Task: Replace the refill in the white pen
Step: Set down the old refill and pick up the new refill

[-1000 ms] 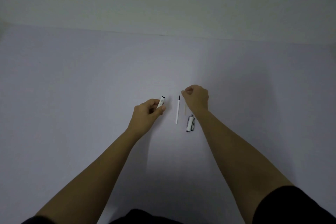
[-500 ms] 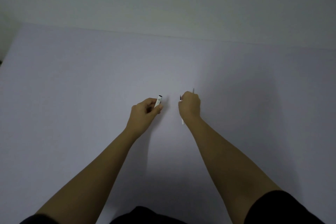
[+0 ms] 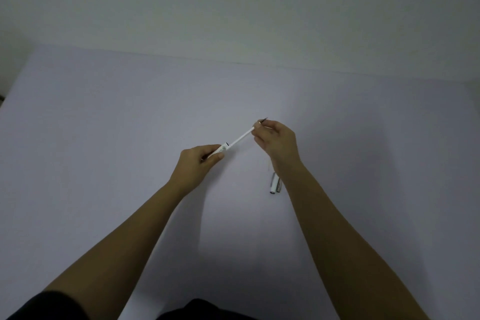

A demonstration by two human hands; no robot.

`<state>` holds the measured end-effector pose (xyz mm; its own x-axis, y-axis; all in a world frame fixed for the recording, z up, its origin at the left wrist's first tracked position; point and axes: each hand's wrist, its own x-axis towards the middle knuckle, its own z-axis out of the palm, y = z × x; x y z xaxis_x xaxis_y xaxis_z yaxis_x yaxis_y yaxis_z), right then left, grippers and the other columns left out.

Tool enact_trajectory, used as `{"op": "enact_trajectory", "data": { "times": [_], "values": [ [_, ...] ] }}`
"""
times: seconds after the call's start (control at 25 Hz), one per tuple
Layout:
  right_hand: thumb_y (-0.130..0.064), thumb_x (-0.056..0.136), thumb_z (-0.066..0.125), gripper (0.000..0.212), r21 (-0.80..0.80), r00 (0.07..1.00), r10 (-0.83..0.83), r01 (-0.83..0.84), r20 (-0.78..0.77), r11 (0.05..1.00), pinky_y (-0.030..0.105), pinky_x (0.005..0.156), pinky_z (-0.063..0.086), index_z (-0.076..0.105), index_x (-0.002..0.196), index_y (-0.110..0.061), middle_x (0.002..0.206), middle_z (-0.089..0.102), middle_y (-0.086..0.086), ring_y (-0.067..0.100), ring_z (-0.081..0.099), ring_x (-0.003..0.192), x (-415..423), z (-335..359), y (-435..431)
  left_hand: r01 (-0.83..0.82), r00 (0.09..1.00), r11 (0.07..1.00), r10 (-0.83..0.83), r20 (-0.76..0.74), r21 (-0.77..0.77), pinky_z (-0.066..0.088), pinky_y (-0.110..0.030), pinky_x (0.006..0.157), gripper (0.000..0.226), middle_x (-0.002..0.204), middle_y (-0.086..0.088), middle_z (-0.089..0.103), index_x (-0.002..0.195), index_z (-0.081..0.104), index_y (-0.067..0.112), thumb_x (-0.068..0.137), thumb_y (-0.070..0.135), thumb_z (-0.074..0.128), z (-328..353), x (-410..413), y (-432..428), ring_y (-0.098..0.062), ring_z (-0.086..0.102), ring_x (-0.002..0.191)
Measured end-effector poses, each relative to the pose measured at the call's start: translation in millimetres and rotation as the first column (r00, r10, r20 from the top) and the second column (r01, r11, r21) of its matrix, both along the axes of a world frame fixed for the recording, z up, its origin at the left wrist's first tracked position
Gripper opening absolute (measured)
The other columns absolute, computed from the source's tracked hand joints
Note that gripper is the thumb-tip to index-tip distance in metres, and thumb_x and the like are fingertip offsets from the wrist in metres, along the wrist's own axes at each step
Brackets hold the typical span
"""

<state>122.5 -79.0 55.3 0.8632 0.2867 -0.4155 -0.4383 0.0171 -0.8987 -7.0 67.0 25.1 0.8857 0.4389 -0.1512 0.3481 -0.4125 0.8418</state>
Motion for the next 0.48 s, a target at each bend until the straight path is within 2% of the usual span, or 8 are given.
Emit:
{"op": "enact_trajectory", "data": {
  "times": [0.16,0.36,0.48],
  "values": [
    [-0.009,0.085,0.066,0.007,0.063,0.992,-0.084,0.078,0.090,0.995,0.014,0.066,0.054,0.065,0.081,-0.015,0.072,0.071,-0.001,0.005,0.070,0.071,-1.1,9.4,-21.4,0.035,0.999,0.999,-0.035,0.010,0.021,0.039,-0.007,0.060,0.022,0.077,0.012,0.065,0.106,0.070,0.024,0.088,0.030,0.061,8.2,1.0,-4.4,-0.001,0.054,0.064],
    [-0.009,0.085,0.065,0.008,0.053,0.990,-0.062,0.056,0.130,0.997,0.017,0.070,0.054,0.065,0.082,-0.017,0.076,0.070,0.001,0.008,0.070,0.075,-6.4,15.1,-25.4,0.077,0.997,0.996,-0.077,0.007,0.036,0.043,-0.018,0.066,0.024,0.085,0.003,0.069,0.109,0.069,0.021,0.088,0.030,0.060,18.9,-0.6,-11.7,-0.015,0.060,0.074],
    [-0.011,0.085,0.065,0.008,0.047,0.987,-0.065,0.058,0.146,0.997,0.018,0.072,0.055,0.065,0.083,-0.018,0.076,0.070,0.001,0.008,0.070,0.076,-10.7,18.6,-25.4,0.089,0.996,0.995,-0.090,0.017,0.035,0.043,-0.017,0.064,0.023,0.086,-0.001,0.071,0.108,0.069,0.023,0.088,0.030,0.060,25.0,-1.9,-12.3,-0.020,0.060,0.076]
  ]
}}
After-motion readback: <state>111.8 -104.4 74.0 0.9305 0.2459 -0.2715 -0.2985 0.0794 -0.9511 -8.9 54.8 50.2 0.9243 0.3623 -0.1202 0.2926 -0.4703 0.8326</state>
